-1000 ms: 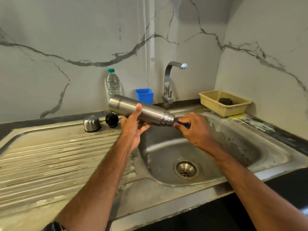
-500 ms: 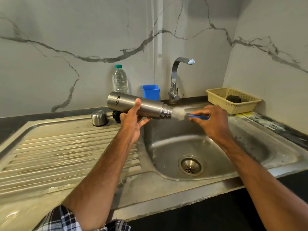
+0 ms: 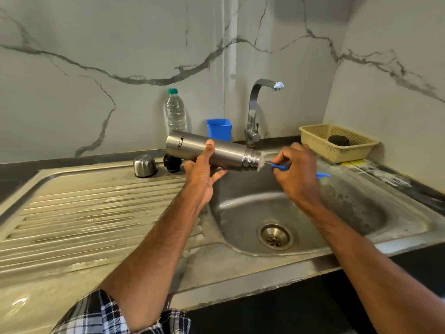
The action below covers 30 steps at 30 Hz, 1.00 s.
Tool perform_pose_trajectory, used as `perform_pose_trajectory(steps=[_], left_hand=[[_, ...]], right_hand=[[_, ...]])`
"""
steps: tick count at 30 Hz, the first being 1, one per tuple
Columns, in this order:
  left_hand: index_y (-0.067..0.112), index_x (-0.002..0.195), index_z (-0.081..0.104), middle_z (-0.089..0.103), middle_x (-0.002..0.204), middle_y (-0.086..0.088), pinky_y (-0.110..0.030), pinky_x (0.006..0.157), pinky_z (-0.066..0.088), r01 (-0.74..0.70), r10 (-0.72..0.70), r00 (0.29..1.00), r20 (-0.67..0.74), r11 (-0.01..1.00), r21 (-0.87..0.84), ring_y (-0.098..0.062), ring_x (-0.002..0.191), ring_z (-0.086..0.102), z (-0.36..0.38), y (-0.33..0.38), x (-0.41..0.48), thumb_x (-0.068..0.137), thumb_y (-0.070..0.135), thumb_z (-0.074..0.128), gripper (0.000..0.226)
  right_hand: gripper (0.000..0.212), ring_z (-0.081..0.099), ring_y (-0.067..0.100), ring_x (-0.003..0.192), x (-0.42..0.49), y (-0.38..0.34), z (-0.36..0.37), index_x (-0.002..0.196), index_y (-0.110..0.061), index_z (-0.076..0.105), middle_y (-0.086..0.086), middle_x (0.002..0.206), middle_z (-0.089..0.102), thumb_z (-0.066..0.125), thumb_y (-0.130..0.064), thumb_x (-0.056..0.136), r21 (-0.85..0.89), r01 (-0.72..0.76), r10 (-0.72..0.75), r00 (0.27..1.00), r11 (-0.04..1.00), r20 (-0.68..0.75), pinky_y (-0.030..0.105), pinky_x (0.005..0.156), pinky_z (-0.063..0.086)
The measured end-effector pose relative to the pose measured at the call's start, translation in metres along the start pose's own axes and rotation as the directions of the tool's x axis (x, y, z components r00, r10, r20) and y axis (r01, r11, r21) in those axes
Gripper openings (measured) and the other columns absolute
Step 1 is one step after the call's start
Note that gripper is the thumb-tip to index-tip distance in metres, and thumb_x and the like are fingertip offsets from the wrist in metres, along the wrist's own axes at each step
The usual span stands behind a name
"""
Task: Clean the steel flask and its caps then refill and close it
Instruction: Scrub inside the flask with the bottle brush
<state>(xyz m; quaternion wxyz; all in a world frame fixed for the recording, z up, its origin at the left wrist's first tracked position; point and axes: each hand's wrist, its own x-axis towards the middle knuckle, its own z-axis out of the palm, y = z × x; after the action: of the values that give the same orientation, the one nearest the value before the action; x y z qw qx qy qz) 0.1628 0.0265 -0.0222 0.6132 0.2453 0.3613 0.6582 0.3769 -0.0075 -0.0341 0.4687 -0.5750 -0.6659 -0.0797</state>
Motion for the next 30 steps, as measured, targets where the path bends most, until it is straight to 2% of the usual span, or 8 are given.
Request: perform_pose_trajectory(steps=[2,4,8,13,16,20,23,30], left_hand=[[0.008,0.129,0.042,0.061,0.128,-0.015,-0.044,0.065,0.064,-0.024,0.024,0.999,-0.027,0.999,-0.023,-0.032,0.114,0.065,-0.002,0.005,0.004,0.087,0.020,0.079,0.058],[0.006,0.133,0.042,0.061,0.129,-0.016,-0.045,0.065,0.064,-0.032,0.029,0.998,-0.050,0.998,-0.045,-0.032,0.114,0.065,-0.004,0.008,0.008,0.086,0.020,0.080,0.062],[0.008,0.134,0.044,0.062,0.130,-0.015,-0.041,0.063,0.063,-0.002,0.002,1.000,-0.001,1.000,0.004,-0.031,0.116,0.065,0.001,-0.002,0.000,0.087,0.023,0.079,0.061],[0.011,0.119,0.043,0.060,0.129,-0.015,-0.043,0.066,0.064,-0.042,0.042,0.999,-0.021,0.998,-0.038,-0.031,0.114,0.065,-0.002,0.008,0.006,0.087,0.018,0.079,0.048],[0.009,0.127,0.042,0.060,0.131,-0.016,-0.043,0.066,0.064,-0.027,0.026,0.999,-0.038,0.999,-0.032,-0.033,0.116,0.064,-0.005,0.007,0.005,0.087,0.021,0.079,0.056],[0.009,0.132,0.046,0.063,0.129,-0.013,-0.041,0.066,0.064,-0.003,0.002,0.999,0.042,1.000,0.012,-0.031,0.115,0.065,0.003,-0.002,-0.001,0.088,0.022,0.078,0.056],[0.009,0.136,0.048,0.064,0.130,-0.013,-0.039,0.065,0.064,-0.017,0.015,0.998,0.067,1.000,0.020,-0.030,0.115,0.065,0.005,-0.003,0.001,0.088,0.022,0.078,0.058],[0.012,0.133,0.051,0.067,0.121,-0.010,-0.044,0.075,0.061,-0.019,0.018,0.999,0.035,1.000,0.009,-0.028,0.113,0.066,0.000,-0.003,0.003,0.085,0.025,0.080,0.058]], right_hand=[[0.021,0.053,0.016,0.086,0.002,0.007,-0.008,0.079,-0.015,0.070,0.000,0.087,0.060,0.082,0.001,0.073,0.001,-0.025,0.025,1.000,1.000,-0.004,0.016,0.069,0.043],[0.019,0.051,0.012,0.087,0.004,0.011,-0.014,0.080,-0.014,0.070,0.000,0.088,0.060,0.082,-0.001,0.074,0.016,-0.051,0.051,0.998,0.999,-0.031,0.010,0.068,0.040],[0.022,0.054,0.018,0.086,0.001,-0.004,0.000,0.078,-0.018,0.068,-0.003,0.087,0.059,0.084,-0.003,0.073,0.018,-0.005,0.005,1.000,1.000,-0.005,0.027,0.068,0.049],[0.019,0.059,0.013,0.084,0.003,0.012,-0.012,0.086,-0.017,0.074,-0.005,0.088,0.063,0.087,-0.012,0.074,0.059,-0.024,0.025,1.000,0.998,-0.009,0.028,0.073,0.055],[0.018,0.059,0.012,0.083,0.002,0.007,-0.007,0.090,-0.015,0.077,-0.002,0.088,0.065,0.087,-0.012,0.075,0.072,-0.014,0.013,1.000,0.997,0.003,0.023,0.070,0.053],[0.028,0.055,0.019,0.083,0.001,-0.006,0.005,0.104,-0.016,0.078,0.003,0.085,0.067,0.084,-0.010,0.077,0.006,0.071,-0.071,0.997,0.997,0.019,0.034,0.068,0.049],[0.034,0.056,0.021,0.086,0.002,-0.001,0.003,0.112,-0.016,0.076,0.006,0.090,0.069,0.082,-0.011,0.078,-0.038,0.046,-0.045,0.999,0.998,0.021,0.042,0.074,0.052],[0.028,0.053,0.015,0.085,0.000,-0.009,0.011,0.115,-0.018,0.075,0.005,0.096,0.068,0.076,-0.024,0.088,-0.101,0.085,-0.076,0.993,0.991,0.092,0.029,0.073,0.036]])
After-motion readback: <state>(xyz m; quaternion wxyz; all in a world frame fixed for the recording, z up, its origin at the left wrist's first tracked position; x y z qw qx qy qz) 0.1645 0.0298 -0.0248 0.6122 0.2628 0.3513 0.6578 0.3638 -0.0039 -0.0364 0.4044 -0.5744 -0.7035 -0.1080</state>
